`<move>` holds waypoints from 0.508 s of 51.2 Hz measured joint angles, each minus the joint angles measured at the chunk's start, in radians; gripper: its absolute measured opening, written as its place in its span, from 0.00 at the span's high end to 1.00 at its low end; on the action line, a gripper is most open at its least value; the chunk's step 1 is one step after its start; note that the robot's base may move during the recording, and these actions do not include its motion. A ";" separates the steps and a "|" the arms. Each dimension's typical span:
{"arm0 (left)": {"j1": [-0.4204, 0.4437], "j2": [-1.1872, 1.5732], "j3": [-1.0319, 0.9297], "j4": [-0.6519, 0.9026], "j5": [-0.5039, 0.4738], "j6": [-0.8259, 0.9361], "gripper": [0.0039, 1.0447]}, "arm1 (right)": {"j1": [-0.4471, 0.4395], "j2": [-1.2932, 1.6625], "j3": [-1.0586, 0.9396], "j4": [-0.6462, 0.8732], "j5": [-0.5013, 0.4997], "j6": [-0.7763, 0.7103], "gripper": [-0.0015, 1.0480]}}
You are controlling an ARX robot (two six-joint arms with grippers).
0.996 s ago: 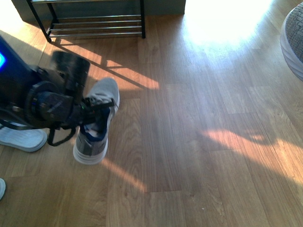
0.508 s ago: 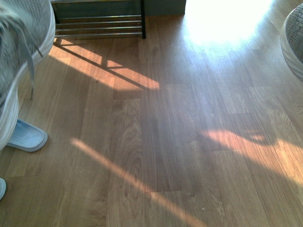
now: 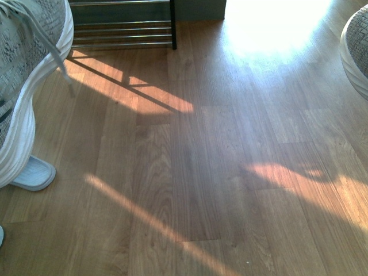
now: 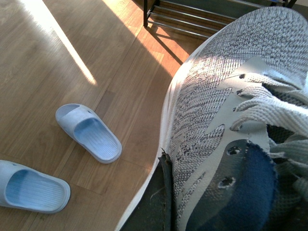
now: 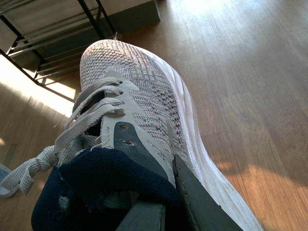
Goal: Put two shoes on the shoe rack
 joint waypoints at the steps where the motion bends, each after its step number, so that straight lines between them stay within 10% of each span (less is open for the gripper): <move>1: 0.000 0.000 0.000 0.000 0.000 0.000 0.99 | 0.000 0.000 0.000 0.000 0.000 0.000 0.99; 26: 0.000 0.002 0.000 0.000 -0.002 0.000 0.99 | 0.000 0.000 0.000 0.000 0.000 0.000 0.99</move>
